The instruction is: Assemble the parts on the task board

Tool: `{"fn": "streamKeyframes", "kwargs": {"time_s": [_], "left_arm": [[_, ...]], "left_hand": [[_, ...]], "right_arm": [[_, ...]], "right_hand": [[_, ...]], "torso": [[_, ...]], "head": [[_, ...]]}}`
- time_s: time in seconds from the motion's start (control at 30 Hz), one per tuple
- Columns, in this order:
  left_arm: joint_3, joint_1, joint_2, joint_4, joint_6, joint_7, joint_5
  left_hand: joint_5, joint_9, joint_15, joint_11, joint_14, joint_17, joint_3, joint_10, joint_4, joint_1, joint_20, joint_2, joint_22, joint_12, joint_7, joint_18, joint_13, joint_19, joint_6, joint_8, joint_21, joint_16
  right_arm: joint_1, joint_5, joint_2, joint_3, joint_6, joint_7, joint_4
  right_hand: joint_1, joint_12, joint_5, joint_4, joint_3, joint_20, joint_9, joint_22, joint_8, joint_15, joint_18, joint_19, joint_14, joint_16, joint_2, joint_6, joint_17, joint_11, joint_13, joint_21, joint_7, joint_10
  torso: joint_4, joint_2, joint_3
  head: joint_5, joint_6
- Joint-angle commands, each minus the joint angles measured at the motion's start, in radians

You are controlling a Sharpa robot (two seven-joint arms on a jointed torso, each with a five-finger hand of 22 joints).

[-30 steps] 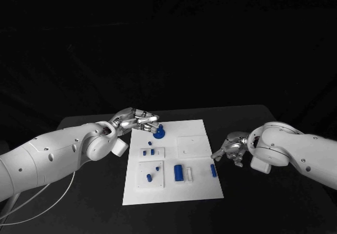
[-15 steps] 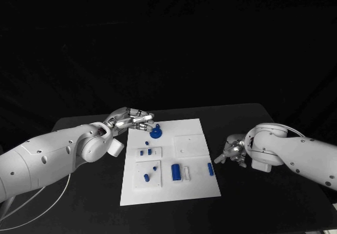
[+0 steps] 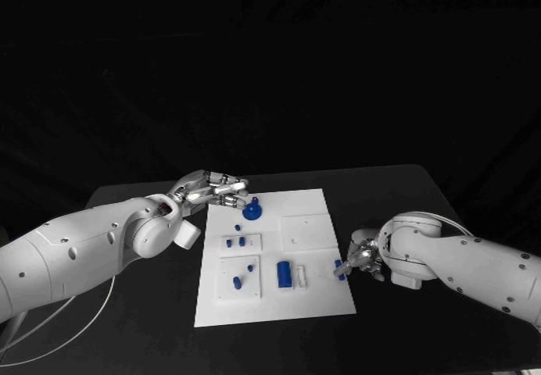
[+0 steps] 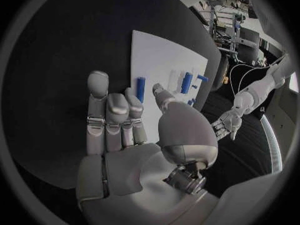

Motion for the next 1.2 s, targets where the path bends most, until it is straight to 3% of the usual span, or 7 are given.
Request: {"fn": "streamKeyframes", "kwargs": {"time_s": [0.03,0.43,0.53,0.57,0.87,1.07,1.2], "left_arm": [[0.001,0.0,0.001,0.004,0.005,0.005,0.01],[0.001,0.0,-0.003,0.006,0.018,-0.003,0.01],[0.001,0.0,-0.004,0.006,0.021,-0.005,0.01],[0.001,0.0,-0.004,0.006,0.021,-0.005,0.01],[0.001,0.0,-0.006,0.006,0.027,-0.012,0.01],[0.001,0.0,-0.006,0.006,0.03,-0.015,0.01],[0.001,0.0,-0.007,0.006,0.033,-0.02,0.01]], "left_hand": [[-0.004,-0.001,0.002,0.0,-0.006,0.001,0.0,-0.008,-0.004,-0.013,0.006,0.001,-0.001,-0.003,-0.002,0.004,0.001,0.002,-0.007,-0.002,-0.003,-0.002],[-0.005,-0.001,0.002,-0.001,-0.005,0.001,0.0,-0.007,-0.001,-0.014,0.006,0.0,-0.001,-0.003,-0.002,0.005,0.001,0.002,-0.006,-0.002,-0.003,-0.002],[-0.006,-0.001,0.002,-0.001,-0.005,0.002,0.0,-0.007,-0.001,-0.014,0.006,0.0,-0.001,-0.003,-0.002,0.005,0.001,0.002,-0.005,-0.002,-0.003,-0.002],[-0.007,-0.001,0.001,-0.001,-0.004,0.002,0.0,-0.006,0.0,-0.015,0.006,0.001,-0.001,-0.003,-0.002,0.005,0.001,0.002,-0.004,-0.002,-0.003,-0.002],[-0.007,-0.001,0.001,-0.001,-0.004,0.001,0.0,-0.005,0.002,-0.015,0.006,0.0,-0.001,-0.003,-0.002,0.005,0.001,0.002,-0.005,-0.002,-0.003,-0.002],[-0.007,-0.001,0.001,-0.001,-0.004,0.001,0.0,-0.005,0.002,-0.015,0.006,0.0,-0.001,-0.003,-0.002,0.005,0.001,0.002,-0.005,-0.002,-0.003,-0.002],[-0.006,-0.001,0.001,-0.001,-0.004,0.001,0.002,-0.006,0.0,-0.01,0.006,0.0,-0.001,-0.003,-0.002,0.004,0.001,0.002,-0.005,-0.002,-0.003,-0.002]], "right_arm": [[-0.012,-0.036,0.011,-0.001,0.035,-0.004,-0.003],[-0.024,-0.155,0.039,-0.001,-0.006,-0.004,-0.025],[-0.027,-0.176,0.044,-0.001,-0.012,-0.006,-0.031],[-0.028,-0.181,0.045,-0.001,-0.014,-0.006,-0.033],[-0.032,-0.19,0.055,-0.001,-0.022,-0.003,-0.048],[-0.036,-0.175,0.06,-0.001,-0.018,0.001,-0.055],[-0.04,-0.134,0.057,-0.001,-0.035,0.002,-0.059]], "right_hand": [[-0.004,-0.004,-0.006,0.003,-0.001,0.006,-0.001,0.001,0.0,0.006,-0.001,0.039,0.0,-0.004,0.005,0.006,0.0,0.002,0.0,0.002,0.001,-0.003],[-0.001,-0.001,-0.006,-0.011,0.001,0.005,0.0,0.002,0.002,0.005,-0.003,0.04,0.002,-0.004,0.037,0.02,0.001,0.001,0.002,0.006,-0.003,0.001],[-0.004,-0.002,-0.006,-0.038,-0.012,0.004,-0.002,0.002,0.0,0.004,-0.004,0.04,0.002,-0.005,0.063,0.025,0.001,0.0,0.003,0.006,-0.003,0.002],[-0.019,-0.002,-0.006,-0.077,-0.032,0.003,-0.005,0.003,-0.001,0.004,-0.005,0.04,0.001,-0.006,0.086,0.029,0.001,-0.001,0.004,0.007,-0.004,0.003],[-0.006,-0.003,-0.006,-0.098,0.008,0.002,-0.004,0.002,0.001,0.002,-0.007,0.04,0.002,-0.007,0.102,0.042,0.0,-0.003,0.004,0.007,-0.009,0.004],[0.028,-0.004,-0.006,-0.145,0.044,0.001,-0.003,0.003,0.001,0.001,-0.009,0.04,0.002,-0.009,0.113,0.058,-0.001,-0.006,0.004,0.009,-0.015,0.004],[0.078,-0.002,-0.001,-0.206,0.101,0.003,0.001,0.004,0.0,0.001,-0.009,0.039,0.003,-0.008,0.142,0.065,-0.003,-0.006,0.004,0.008,-0.014,0.002]], "torso": [[0.0015,0.0,-0.0012],[0.001,0.0,-0.0004],[0.0003,0.0,0.0003],[0.0003,0.0,0.0006],[-0.0003,0.0,0.0009],[-0.0002,0.0,0.0009],[-0.0002,-0.001,0.0003]], "head": [[0.001,-0.002],[0.008,-0.002],[0.012,-0.003],[0.013,-0.003],[0.016,-0.004],[0.016,-0.009],[0.014,-0.011]]}}
